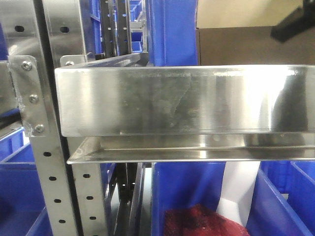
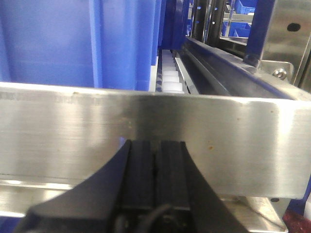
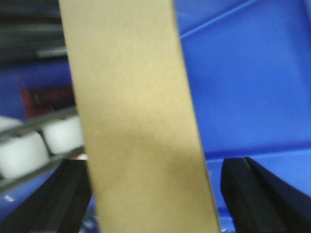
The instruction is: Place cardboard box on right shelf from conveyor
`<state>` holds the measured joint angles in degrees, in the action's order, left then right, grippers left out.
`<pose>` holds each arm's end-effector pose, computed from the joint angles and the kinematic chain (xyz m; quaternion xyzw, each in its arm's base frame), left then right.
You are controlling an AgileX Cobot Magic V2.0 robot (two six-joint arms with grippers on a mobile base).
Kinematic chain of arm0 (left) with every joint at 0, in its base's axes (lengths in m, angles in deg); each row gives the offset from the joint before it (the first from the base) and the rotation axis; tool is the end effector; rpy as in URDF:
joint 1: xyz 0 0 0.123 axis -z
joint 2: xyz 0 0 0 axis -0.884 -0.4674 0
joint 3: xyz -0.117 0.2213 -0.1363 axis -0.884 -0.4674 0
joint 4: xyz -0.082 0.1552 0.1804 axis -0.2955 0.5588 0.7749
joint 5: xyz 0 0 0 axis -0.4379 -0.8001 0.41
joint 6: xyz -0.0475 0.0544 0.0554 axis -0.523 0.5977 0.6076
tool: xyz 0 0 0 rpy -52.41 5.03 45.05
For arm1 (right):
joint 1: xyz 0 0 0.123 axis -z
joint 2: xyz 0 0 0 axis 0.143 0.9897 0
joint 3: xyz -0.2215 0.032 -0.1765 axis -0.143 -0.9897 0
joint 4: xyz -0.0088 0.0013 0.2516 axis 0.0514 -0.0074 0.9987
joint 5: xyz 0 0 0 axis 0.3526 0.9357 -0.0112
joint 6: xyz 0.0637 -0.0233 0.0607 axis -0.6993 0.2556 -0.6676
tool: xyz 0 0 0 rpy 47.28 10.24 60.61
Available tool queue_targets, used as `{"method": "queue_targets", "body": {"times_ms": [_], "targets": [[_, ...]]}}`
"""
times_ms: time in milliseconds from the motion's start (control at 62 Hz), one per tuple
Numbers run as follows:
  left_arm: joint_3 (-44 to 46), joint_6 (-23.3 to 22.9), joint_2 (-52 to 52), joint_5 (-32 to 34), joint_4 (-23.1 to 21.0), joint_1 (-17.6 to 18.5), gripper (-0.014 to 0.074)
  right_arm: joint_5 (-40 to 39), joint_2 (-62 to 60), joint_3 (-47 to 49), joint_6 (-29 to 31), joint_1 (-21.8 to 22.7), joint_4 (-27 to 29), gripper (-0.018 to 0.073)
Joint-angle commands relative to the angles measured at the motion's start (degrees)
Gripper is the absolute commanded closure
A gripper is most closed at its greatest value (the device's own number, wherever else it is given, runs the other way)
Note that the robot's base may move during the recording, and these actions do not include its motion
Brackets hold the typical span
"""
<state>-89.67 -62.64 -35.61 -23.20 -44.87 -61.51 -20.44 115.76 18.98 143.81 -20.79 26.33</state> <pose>0.0567 -0.0014 0.1924 -0.0042 0.7245 -0.0178 0.6890 0.2560 0.0665 0.3298 -0.5041 0.7234 -0.1251 0.4549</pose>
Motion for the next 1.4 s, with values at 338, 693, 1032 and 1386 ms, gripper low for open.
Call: {"method": "queue_targets", "body": {"times_ms": [338, 693, 1032, 1386], "targets": [[-0.3, 0.0, 0.8, 4.9, -0.3, 0.2, 0.0713, -7.9, -17.4, -5.1, -42.6, 0.4, 1.8, -0.0014], [-0.3, 0.0, 0.8, 4.9, -0.3, 0.2, 0.0713, -14.7, -40.1, -20.2, -58.7, 0.4, -0.8, 0.0443], [-0.3, 0.0, 0.8, 4.9, -0.3, 0.2, 0.0713, -15.0, -55.7, -28.3, -58.7, 0.4, -0.9, 0.0502], [-0.3, 0.0, 0.8, 4.9, -0.3, 0.2, 0.0713, -15.0, -55.9, -28.3, -58.7, 0.4, -0.9, 0.0502]]}}
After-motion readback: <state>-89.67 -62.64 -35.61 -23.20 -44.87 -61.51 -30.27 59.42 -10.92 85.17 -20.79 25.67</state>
